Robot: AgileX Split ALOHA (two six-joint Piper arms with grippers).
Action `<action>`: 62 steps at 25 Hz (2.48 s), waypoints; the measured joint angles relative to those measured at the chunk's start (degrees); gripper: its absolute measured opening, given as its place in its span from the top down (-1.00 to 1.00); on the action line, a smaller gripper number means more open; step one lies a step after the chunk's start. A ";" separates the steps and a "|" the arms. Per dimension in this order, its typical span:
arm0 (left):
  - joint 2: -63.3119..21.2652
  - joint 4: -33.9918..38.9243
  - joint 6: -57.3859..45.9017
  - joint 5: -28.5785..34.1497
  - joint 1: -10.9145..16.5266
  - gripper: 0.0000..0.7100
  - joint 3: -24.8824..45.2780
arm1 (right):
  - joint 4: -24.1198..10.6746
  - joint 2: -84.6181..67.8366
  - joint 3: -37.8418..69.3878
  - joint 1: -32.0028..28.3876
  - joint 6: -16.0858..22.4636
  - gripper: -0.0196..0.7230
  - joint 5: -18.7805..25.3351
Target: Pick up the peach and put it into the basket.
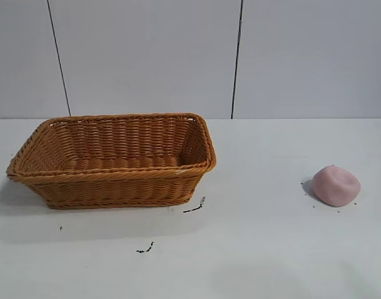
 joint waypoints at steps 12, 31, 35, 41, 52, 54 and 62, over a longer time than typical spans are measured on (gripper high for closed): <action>0.00 0.00 0.00 0.00 0.00 -0.95 0.00 | 0.00 5.67 -2.24 0.00 0.18 -0.91 -0.35; 0.00 0.00 0.00 0.00 0.00 -0.95 0.00 | -1.89 80.67 -30.69 0.00 0.42 -0.91 -9.73; 0.00 0.00 0.00 0.00 0.00 -0.95 0.00 | -1.89 91.97 -38.17 0.00 0.42 -0.91 -9.05; 0.00 0.00 0.00 0.00 0.00 -0.95 0.00 | -1.89 105.59 -45.86 0.00 0.43 -0.91 -9.07; 0.00 0.00 0.00 0.00 0.00 -0.95 0.00 | -1.89 119.63 -47.88 0.00 0.43 -0.91 -14.59; 0.00 0.00 0.00 0.00 0.00 -0.95 0.00 | -1.83 120.41 -47.88 0.00 0.43 -0.91 -15.86; 0.00 0.00 0.00 0.00 0.00 -0.95 0.00 | -1.78 121.67 -47.88 0.00 0.43 -0.91 -17.59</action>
